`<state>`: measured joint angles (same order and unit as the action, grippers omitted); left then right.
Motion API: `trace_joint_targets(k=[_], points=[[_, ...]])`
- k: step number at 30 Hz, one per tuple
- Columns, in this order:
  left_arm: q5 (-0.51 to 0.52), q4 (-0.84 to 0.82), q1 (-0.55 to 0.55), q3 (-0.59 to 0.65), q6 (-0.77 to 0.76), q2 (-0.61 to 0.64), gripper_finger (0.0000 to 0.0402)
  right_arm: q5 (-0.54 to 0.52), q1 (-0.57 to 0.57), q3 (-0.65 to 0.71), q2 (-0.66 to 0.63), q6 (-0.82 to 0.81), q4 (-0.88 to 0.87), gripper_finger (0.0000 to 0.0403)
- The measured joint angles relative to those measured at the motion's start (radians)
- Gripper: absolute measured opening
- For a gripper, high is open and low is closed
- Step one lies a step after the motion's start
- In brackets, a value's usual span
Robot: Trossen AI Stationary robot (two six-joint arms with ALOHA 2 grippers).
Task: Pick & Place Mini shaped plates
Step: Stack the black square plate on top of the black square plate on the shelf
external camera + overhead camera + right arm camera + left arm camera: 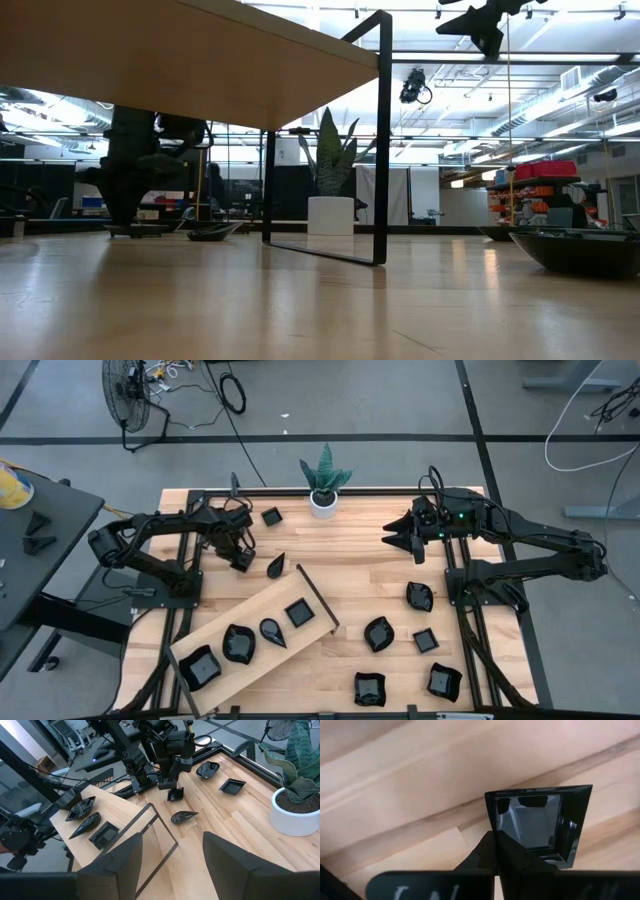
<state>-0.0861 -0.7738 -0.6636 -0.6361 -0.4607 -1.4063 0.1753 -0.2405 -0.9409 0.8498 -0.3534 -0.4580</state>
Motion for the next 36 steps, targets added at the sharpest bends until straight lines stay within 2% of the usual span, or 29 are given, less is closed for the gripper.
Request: trace_joint_targets(k=[11, 25, 30, 36], points=[[-0.059, -0.018, 0.0, -0.005, -0.051, 0.003, 0.0002, 0.0, 0.0, 0.0, 0.0, -0.003, 0.0, 0.021], [-0.032, -0.114, -0.007, -0.155, -0.043, 0.093, 0.0, 0.0, 0.0, 0.0, 0.0, 0.004, 0.0, 0.021], [-0.033, -0.165, -0.007, -0.255, -0.023, 0.1, 0.0, 0.0, 0.0, 0.0, 0.0, 0.004, 0.001, 0.021], [-0.044, -0.23, -0.004, -0.44, 0.007, 0.105, 0.0, 0.0, 0.0, 0.0, 0.0, 0.004, 0.001, 0.021]])
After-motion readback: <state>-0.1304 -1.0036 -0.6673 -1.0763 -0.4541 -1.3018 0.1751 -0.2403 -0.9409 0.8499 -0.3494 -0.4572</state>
